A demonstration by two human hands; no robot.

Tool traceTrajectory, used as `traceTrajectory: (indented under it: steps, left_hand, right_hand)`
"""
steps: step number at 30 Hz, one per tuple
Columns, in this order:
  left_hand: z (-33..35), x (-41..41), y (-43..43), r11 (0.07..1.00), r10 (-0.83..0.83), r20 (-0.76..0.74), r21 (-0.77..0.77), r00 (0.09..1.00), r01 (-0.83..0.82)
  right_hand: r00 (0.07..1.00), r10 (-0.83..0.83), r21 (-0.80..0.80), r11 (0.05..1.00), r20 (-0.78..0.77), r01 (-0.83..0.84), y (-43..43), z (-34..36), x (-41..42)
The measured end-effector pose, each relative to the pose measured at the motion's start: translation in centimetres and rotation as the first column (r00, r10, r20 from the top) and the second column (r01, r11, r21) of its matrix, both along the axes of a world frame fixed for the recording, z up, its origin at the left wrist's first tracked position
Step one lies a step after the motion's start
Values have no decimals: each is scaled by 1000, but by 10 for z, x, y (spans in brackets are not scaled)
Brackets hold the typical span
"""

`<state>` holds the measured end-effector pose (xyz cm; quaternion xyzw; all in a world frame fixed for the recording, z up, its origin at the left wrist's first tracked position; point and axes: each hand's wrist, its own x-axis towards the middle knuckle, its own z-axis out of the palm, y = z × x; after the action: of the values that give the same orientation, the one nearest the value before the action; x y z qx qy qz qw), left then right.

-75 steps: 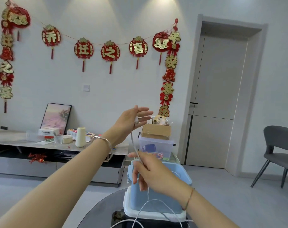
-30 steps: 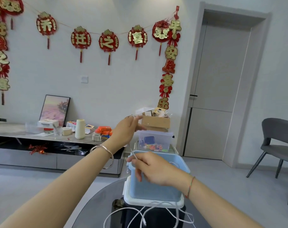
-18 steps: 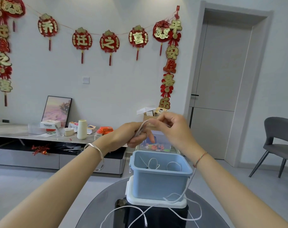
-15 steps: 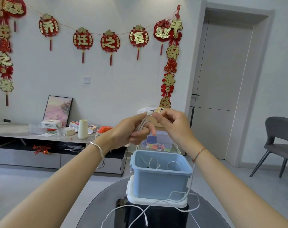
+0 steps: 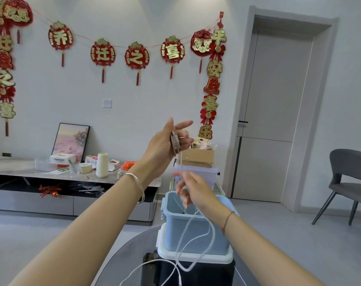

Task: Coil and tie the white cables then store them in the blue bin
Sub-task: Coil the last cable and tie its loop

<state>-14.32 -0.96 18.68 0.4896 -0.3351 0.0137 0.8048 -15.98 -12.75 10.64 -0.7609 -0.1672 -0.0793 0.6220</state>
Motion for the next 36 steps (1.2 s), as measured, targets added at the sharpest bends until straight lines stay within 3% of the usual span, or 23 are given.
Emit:
traceTrajectory:
  steps: [4, 7, 9, 11, 14, 16, 18, 21, 24, 27, 29, 31, 33, 36]
  left_hand:
    - [7, 11, 5, 973, 211, 55, 86, 976, -215]
    - [-2, 22, 11, 907, 331, 146, 222, 932, -357]
    - [-11, 30, 17, 813, 407, 237, 346, 882, -468]
    - [-20, 36, 25, 717, 435, 317, 444, 843, -537]
    - [-28, 37, 36, 682, 430, 307, 506, 849, -529]
    - [-27, 34, 39, 746, 438, 197, 464, 877, -477]
    - [-24, 33, 39, 862, 402, -8, 339, 915, -376]
    - [-20, 33, 41, 983, 179, -242, 82, 954, -164]
    - [-16, 28, 40, 988, -55, -348, -157, 936, 0]
    - [-10, 25, 31, 972, -90, -324, -235, 942, 12]
    - [-12, 26, 22, 994, 15, -283, -99, 959, -45]
    - [-20, 29, 19, 969, 205, -183, 176, 962, -173]
    - [-32, 32, 23, 843, 330, 23, 442, 944, -306]
    - [-44, 26, 30, 692, 312, 208, 619, 927, -372]
  right_hand:
    - [993, 68, -287, 953, -100, -94, 6, -21, -15]
    - [985, 106, -351, 925, -132, -147, 11, -23, -30]
    - [998, 65, -402, 914, -2, -60, 10, -14, -35]
    - [973, -12, -451, 885, 231, 118, 3, -2, -37]
    - [899, -75, -460, 839, 431, 291, -12, 14, -40]
    - [891, -39, -538, 785, 453, 308, -16, 21, -44]
    - [894, -13, -654, 677, 447, 336, -16, 23, -49]
    - [891, -49, -760, 504, 450, 411, -16, 15, -48]
    - [900, -58, -812, 409, 432, 417, -17, 3, -41]
    - [944, 58, -860, 434, 326, 270, -11, -6, -41]
    - [950, 125, -851, 488, 287, 193, -3, -5, -45]
    - [925, 167, -805, 560, 340, 195, 2, 2, -49]
    - [870, 149, -730, 618, 471, 290, -1, 11, -50]
    - [774, 63, -585, 694, 630, 419, -16, 24, -48]
